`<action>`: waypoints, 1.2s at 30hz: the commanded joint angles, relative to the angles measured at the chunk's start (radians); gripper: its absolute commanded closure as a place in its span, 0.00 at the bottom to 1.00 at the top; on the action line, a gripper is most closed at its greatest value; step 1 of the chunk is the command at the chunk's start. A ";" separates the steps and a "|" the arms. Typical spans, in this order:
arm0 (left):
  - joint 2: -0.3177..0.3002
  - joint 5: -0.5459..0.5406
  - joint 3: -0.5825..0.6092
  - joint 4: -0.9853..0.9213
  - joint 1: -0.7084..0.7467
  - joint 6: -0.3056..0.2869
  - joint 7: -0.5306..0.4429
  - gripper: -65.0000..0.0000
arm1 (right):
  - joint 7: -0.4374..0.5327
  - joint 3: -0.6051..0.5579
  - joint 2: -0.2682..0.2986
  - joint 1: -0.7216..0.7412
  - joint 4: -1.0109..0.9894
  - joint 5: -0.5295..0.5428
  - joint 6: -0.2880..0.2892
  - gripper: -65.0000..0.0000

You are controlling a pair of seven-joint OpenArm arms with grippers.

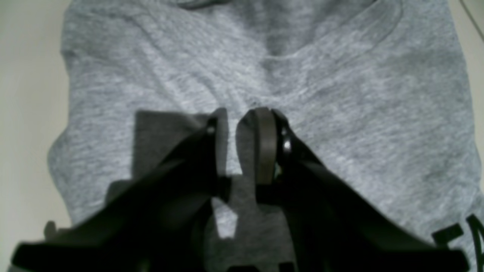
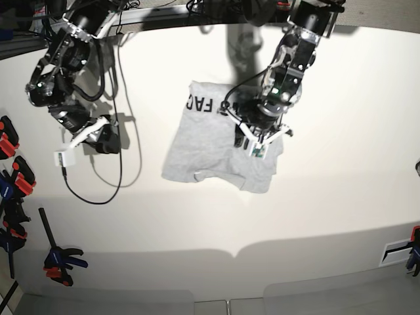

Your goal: Fold the T-shirt properly

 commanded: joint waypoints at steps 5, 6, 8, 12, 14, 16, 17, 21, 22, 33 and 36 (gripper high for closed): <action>-0.039 0.012 -0.002 0.008 0.060 0.088 0.068 0.83 | 0.024 0.001 0.059 0.011 0.020 0.026 0.009 0.77; -0.038 0.012 -0.002 0.014 0.069 0.088 0.072 0.83 | 0.024 0.001 0.064 0.011 0.020 0.026 0.009 0.77; -0.035 0.013 -0.002 0.031 0.089 0.089 0.087 0.83 | 0.023 0.001 0.069 0.011 0.020 0.026 0.009 0.77; -0.035 0.032 -0.032 0.063 0.129 0.153 0.123 0.83 | 0.011 0.001 0.071 0.011 0.020 0.026 0.009 0.77; -0.035 0.038 -0.079 0.090 0.156 0.156 0.140 0.83 | 0.009 0.001 0.071 0.011 0.020 0.026 0.009 0.77; -0.035 0.034 -0.133 0.130 0.190 0.156 0.161 0.83 | 0.009 0.001 0.071 0.011 0.020 0.026 0.009 0.77; -0.035 0.023 -0.160 0.158 0.208 0.156 0.172 0.83 | 0.010 0.001 0.071 0.011 0.020 0.026 0.009 0.77; -0.035 -0.006 -0.210 0.288 0.286 0.124 0.142 0.83 | 0.010 0.001 0.071 0.011 0.020 0.029 0.009 0.77; -0.035 -0.007 -0.209 0.321 0.299 0.108 0.140 0.83 | 0.010 0.001 0.070 0.011 0.020 0.029 0.009 0.77; -0.035 -0.002 -0.203 0.435 0.332 0.087 0.151 0.83 | 0.010 0.001 0.071 0.011 0.020 0.029 0.009 0.77; -0.036 0.052 -0.203 0.481 0.333 0.088 0.154 0.83 | 0.010 0.001 0.071 0.011 0.020 0.029 0.009 0.77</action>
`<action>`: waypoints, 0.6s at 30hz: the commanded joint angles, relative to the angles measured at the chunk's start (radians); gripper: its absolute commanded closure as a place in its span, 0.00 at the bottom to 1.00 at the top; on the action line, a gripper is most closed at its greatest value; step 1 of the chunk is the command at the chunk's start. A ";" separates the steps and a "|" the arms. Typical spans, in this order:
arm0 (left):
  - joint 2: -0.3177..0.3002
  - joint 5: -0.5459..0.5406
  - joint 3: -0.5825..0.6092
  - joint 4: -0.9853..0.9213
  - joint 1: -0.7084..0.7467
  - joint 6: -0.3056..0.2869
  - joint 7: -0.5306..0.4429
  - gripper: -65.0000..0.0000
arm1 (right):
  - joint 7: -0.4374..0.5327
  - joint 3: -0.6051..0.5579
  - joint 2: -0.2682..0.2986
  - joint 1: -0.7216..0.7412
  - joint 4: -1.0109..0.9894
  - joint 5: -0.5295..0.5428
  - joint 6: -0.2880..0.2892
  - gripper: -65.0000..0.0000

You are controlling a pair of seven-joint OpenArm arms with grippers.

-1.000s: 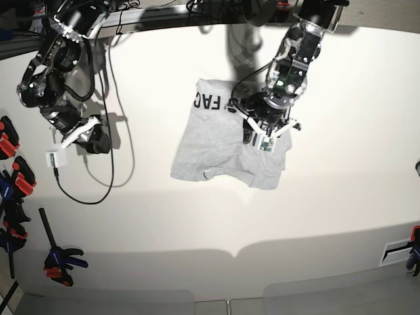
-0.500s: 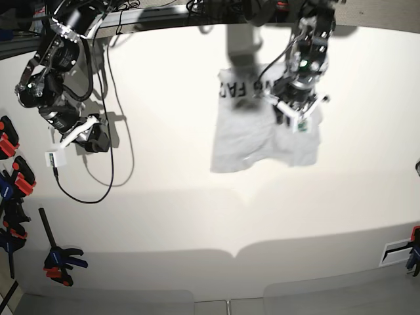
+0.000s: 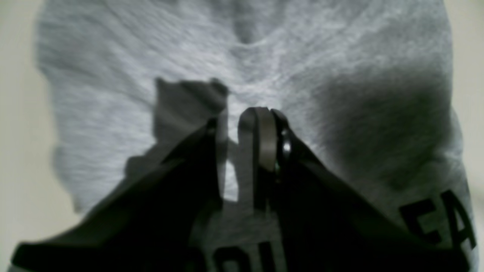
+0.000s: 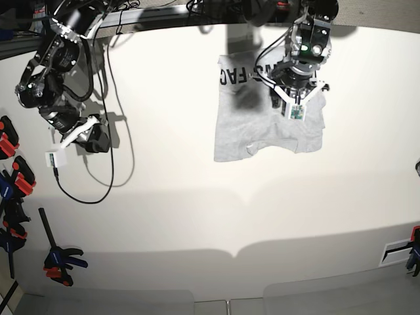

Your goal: Fold the T-shirt properly

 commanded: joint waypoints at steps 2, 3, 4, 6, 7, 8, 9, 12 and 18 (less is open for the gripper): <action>-0.002 0.026 -0.003 0.103 -0.008 -0.006 -0.004 0.83 | 0.020 0.003 0.016 0.016 0.020 0.029 0.009 0.77; -0.005 0.025 -0.003 0.151 -0.005 -0.006 -0.002 0.83 | 0.019 0.003 0.017 0.016 0.020 0.029 0.009 0.77; -0.008 0.023 -0.004 0.200 -0.002 -0.006 -0.007 0.83 | 0.018 0.003 0.019 0.016 0.020 0.031 0.009 0.77; -0.022 0.011 -0.013 0.289 0.012 -0.006 -0.013 0.83 | 0.005 0.003 0.023 0.013 0.020 0.044 0.009 0.77; -0.024 0.000 -0.026 0.322 0.017 -0.006 -0.003 0.83 | -0.013 0.003 0.026 0.012 0.020 0.069 0.009 0.77; -0.024 -0.010 -0.048 0.345 0.020 -0.006 0.015 0.83 | -0.035 0.003 0.032 0.007 0.021 0.104 0.009 0.77; -0.024 -0.023 -0.077 0.359 0.027 -0.006 0.026 0.83 | -0.059 0.004 0.038 0.000 0.021 0.142 0.009 0.77; -0.024 -0.064 -0.189 0.365 0.072 -0.008 0.040 0.83 | -0.111 0.006 0.053 -0.039 0.043 0.203 0.009 0.77; -0.024 -0.189 -0.445 0.401 0.261 -0.144 0.047 0.83 | -0.138 0.080 0.054 -0.195 0.178 0.253 0.009 0.77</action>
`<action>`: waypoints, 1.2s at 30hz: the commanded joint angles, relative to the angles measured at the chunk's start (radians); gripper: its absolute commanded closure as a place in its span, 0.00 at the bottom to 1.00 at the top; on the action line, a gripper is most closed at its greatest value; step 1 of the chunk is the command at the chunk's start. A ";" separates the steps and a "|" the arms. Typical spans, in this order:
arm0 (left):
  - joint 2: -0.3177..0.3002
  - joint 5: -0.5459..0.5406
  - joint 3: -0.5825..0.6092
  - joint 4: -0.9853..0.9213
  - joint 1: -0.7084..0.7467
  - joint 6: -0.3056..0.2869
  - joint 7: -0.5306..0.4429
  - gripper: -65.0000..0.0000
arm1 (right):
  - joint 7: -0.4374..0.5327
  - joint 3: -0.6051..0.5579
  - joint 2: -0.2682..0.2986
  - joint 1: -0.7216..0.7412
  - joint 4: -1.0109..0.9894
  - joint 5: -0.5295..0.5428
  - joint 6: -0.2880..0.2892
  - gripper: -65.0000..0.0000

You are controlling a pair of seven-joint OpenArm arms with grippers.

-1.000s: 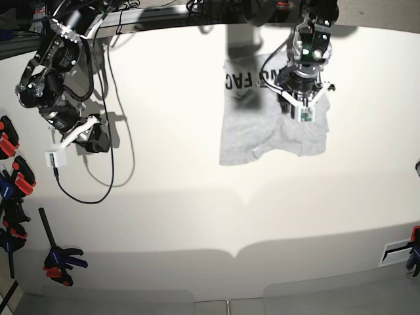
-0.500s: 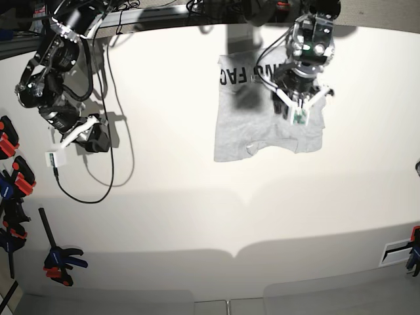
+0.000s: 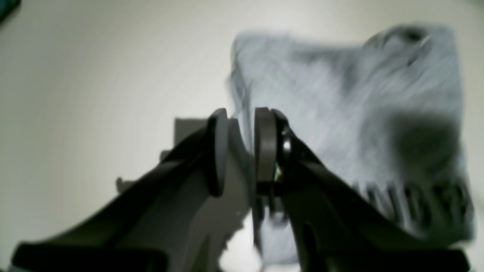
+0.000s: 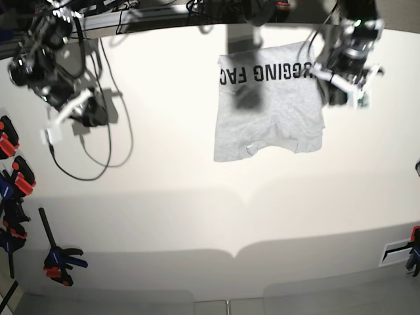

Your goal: Fold the T-shirt properly

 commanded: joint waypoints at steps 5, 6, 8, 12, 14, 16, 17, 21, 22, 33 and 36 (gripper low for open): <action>-0.007 -0.045 -0.169 0.149 0.180 -0.069 -0.007 0.83 | 0.008 0.116 0.020 -0.208 0.173 0.095 0.009 0.77; -0.007 -0.047 -0.197 0.153 0.212 -0.069 0.000 0.83 | 0.004 0.143 0.020 -0.249 0.203 0.109 0.009 0.77; -0.007 -0.071 -0.246 0.153 0.275 -0.072 0.019 0.83 | -0.019 0.196 0.019 -0.329 0.252 0.153 0.009 0.77; -0.010 -0.103 -0.294 0.153 0.404 -0.082 0.019 0.83 | -0.090 0.279 0.020 -0.481 0.297 0.266 0.009 0.77; -0.010 -0.092 -0.298 0.153 0.460 -0.081 0.000 0.83 | -0.103 0.293 0.020 -0.558 0.298 0.303 0.009 0.77; -0.010 -0.069 -0.297 0.153 0.496 -0.081 -0.023 0.83 | -0.103 0.288 0.019 -0.631 0.297 0.304 0.009 0.77; -0.010 -0.062 -0.297 0.130 0.507 -0.081 -0.026 0.83 | -0.103 0.281 0.019 -0.667 0.297 0.304 0.009 0.77; -0.010 -0.061 -0.297 -0.058 0.533 -0.093 -0.051 0.83 | -0.098 0.208 0.024 -0.819 0.289 0.299 0.009 0.77; -0.010 -0.060 -0.297 -0.122 0.533 -0.111 -0.066 0.83 | -0.090 0.176 0.033 -0.854 0.278 0.287 0.009 0.77; -0.146 0.058 -0.163 -0.708 0.495 -0.365 -0.475 0.83 | 0.454 -0.381 0.265 -1.035 -0.084 -0.430 0.009 0.77; -0.183 0.190 -0.056 -0.867 0.409 -0.364 -0.659 0.83 | 0.687 -0.552 0.327 -0.964 -0.272 -0.533 -0.009 0.77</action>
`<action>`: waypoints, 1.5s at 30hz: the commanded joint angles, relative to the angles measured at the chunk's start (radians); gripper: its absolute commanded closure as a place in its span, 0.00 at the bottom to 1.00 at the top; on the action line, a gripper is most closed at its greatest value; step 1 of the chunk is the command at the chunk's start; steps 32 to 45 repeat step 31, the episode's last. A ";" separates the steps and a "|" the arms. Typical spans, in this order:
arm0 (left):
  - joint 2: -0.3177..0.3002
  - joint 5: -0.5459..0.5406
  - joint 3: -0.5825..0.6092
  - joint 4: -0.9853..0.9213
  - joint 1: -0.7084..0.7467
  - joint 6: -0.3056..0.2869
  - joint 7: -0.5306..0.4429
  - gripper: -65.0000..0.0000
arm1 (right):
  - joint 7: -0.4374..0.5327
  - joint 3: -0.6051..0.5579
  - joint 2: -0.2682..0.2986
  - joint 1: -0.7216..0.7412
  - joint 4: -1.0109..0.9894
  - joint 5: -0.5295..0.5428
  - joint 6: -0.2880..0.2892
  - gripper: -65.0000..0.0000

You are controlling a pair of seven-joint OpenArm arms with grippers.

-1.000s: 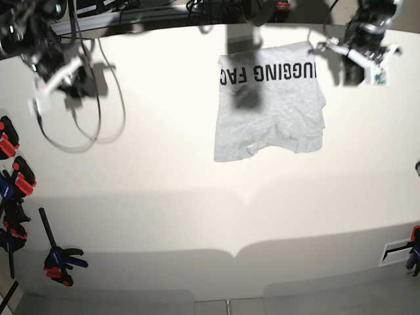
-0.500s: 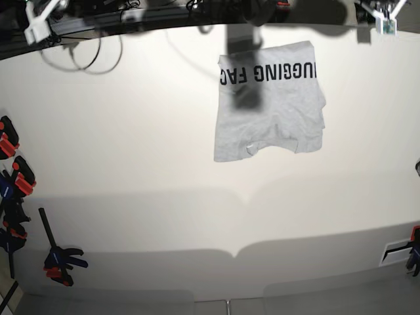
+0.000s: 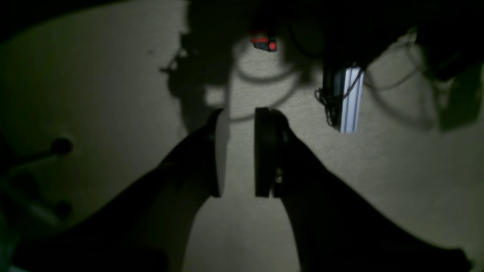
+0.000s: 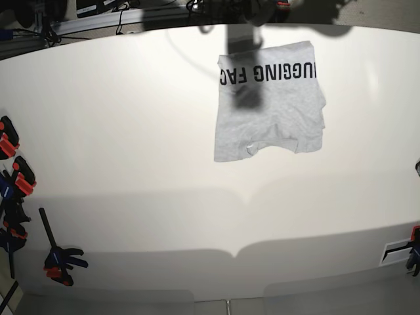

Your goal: Fold the T-shirt properly

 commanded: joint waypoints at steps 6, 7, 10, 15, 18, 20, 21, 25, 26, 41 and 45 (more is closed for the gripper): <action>-0.005 0.132 0.182 -0.364 -0.206 0.005 -0.491 0.83 | 0.405 -0.248 0.001 0.264 -0.401 -0.059 -0.064 0.77; 0.006 0.133 0.198 -0.428 -0.240 0.005 -0.549 0.83 | 0.475 -0.285 -0.005 0.310 -0.468 -0.066 -0.065 0.77; 0.054 0.132 0.203 -0.610 -0.344 0.009 -0.617 0.83 | 0.626 -0.374 -0.045 0.444 -0.661 -0.110 -0.075 0.77; 0.135 0.129 0.201 -0.848 -0.495 0.095 -0.631 0.83 | 0.862 -0.467 -0.140 0.638 -0.940 -0.199 -0.200 0.77; 0.176 0.129 0.201 -0.931 -0.535 0.100 -0.545 0.83 | 0.910 -0.497 -0.193 0.725 -1.057 -0.227 -0.269 0.77; 0.203 0.129 0.201 -0.961 -0.551 0.130 -0.396 0.83 | 0.837 -0.501 -0.218 0.762 -1.102 -0.226 -0.273 0.77; 0.212 0.129 0.201 -0.966 -0.556 0.163 -0.328 0.83 | 0.752 -0.500 -0.227 0.774 -1.111 -0.218 -0.274 0.77; 0.220 0.129 0.201 -0.966 -0.574 0.201 -0.134 0.83 | 0.469 -0.501 -0.246 0.789 -1.110 -0.067 -0.273 0.77; 0.220 0.129 0.201 -0.966 -0.579 0.201 -0.100 0.83 | 0.431 -0.501 -0.245 0.791 -1.108 -0.021 -0.272 0.77; 0.221 0.130 0.201 -0.959 -0.604 0.201 -0.056 0.83 | 0.387 -0.501 -0.240 0.800 -1.108 0.042 -0.268 0.77; 0.221 0.130 0.201 -0.959 -0.604 0.201 -0.056 0.83 | 0.387 -0.501 -0.240 0.800 -1.108 0.042 -0.268 0.77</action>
